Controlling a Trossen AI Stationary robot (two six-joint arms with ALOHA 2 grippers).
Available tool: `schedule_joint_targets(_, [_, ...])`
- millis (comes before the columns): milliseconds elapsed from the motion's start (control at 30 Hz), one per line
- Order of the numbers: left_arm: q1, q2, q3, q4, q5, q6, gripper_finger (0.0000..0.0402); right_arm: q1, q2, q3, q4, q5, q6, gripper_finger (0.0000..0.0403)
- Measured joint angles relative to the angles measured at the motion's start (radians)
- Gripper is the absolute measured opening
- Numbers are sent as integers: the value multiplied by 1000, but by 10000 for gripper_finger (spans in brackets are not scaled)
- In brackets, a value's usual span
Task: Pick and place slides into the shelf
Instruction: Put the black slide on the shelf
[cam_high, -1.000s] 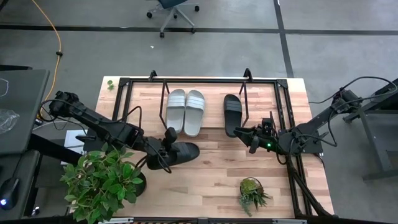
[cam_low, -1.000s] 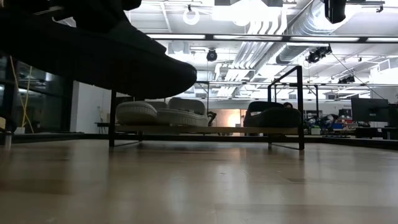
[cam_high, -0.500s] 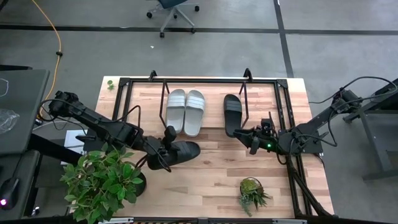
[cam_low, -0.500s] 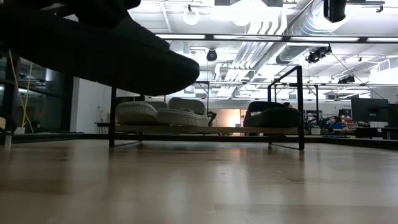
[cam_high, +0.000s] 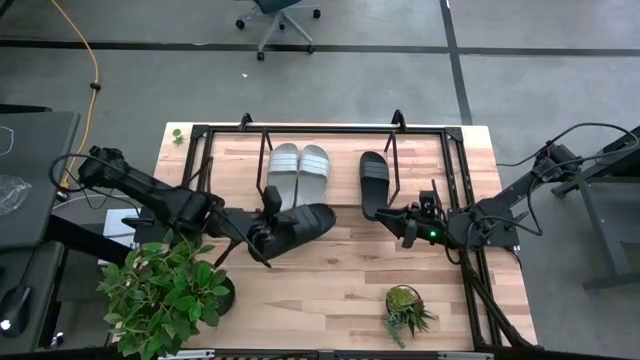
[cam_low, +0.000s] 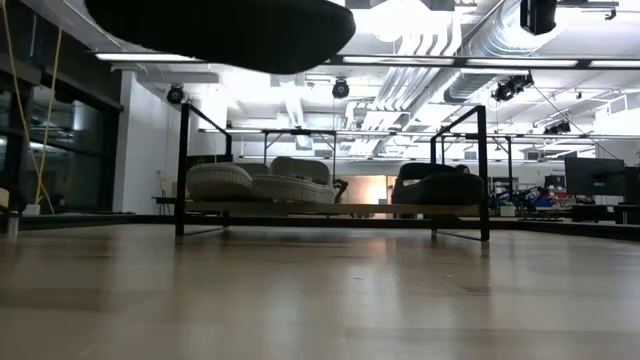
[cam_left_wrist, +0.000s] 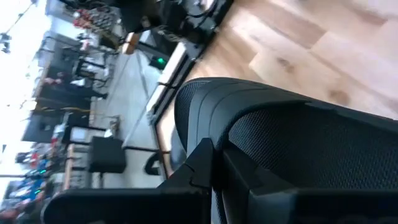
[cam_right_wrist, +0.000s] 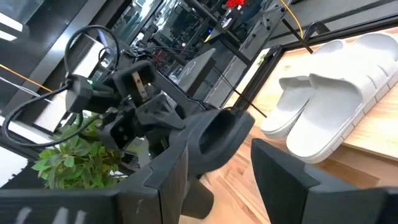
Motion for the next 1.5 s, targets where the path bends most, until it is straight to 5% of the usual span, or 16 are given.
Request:
schedule_joint_targets(700, [252, 1, 175, -27, 35, 75, 5, -81, 81, 0, 259, -63, -61, 179])
schedule_joint_targets(1000, [263, 10, 197, -27, 54, 129, 5, -191, 220, 0, 452, -223, -61, 221])
schedule_joint_targets(1500, [261, 63, 196, 25, 57, 179, 5, -289, 350, 13, 660, -300, -42, 259])
